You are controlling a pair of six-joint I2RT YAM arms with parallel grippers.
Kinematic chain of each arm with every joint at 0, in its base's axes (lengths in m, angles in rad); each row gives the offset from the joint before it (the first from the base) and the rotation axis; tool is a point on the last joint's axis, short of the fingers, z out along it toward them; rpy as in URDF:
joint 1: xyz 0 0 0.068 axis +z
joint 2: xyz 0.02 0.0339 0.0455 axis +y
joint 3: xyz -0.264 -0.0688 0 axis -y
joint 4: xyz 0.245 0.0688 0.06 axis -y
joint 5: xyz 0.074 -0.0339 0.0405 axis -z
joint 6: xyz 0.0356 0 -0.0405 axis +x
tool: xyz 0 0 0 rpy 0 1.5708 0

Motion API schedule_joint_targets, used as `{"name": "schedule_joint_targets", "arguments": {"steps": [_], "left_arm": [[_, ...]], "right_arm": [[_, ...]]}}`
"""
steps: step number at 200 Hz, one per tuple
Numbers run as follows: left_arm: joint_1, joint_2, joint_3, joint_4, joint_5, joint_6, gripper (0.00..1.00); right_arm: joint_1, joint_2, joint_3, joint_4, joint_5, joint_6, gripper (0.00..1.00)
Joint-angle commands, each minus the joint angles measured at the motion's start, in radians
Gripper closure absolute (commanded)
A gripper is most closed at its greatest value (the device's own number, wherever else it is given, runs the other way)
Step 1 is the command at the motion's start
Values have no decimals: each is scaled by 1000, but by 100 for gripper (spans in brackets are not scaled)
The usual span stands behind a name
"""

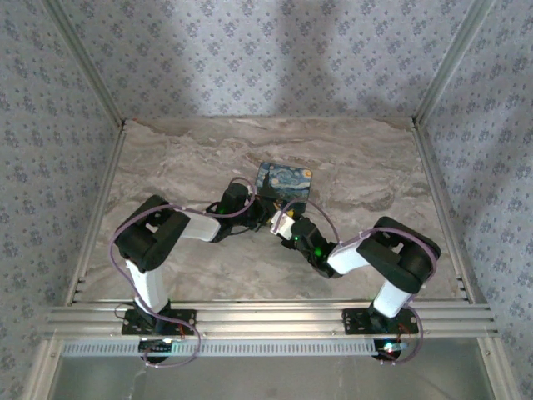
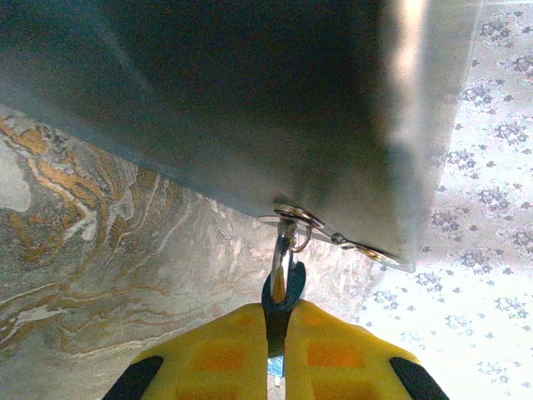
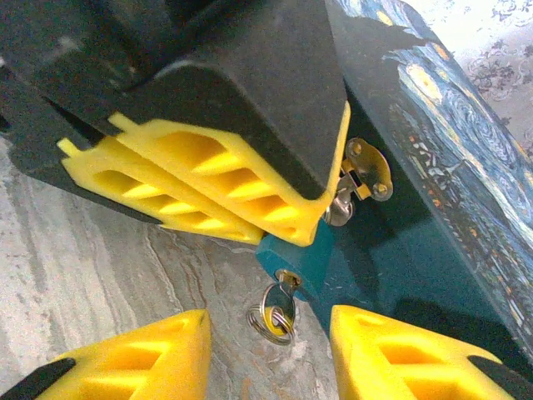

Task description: Unlock the padlock with the key

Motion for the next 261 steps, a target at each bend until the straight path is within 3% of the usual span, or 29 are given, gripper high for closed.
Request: {"name": "schedule_joint_targets", "arguments": {"steps": [1,76,156,261], "left_arm": [[-8,-8,20,-20,4,-10,91],[-9,-8,24,-27,9,-8,91],[-9,-7,30,-37,13,-4,91],[-14,-2,28,-33,5,-2,91]], "right_arm": [[-7,17,26,32,-12,2,60],[-16,23,45,43,-39,27,69],[-41,-6,36,25,-101,120,100],[-184,-26,19,25,-459,480,100]]}}
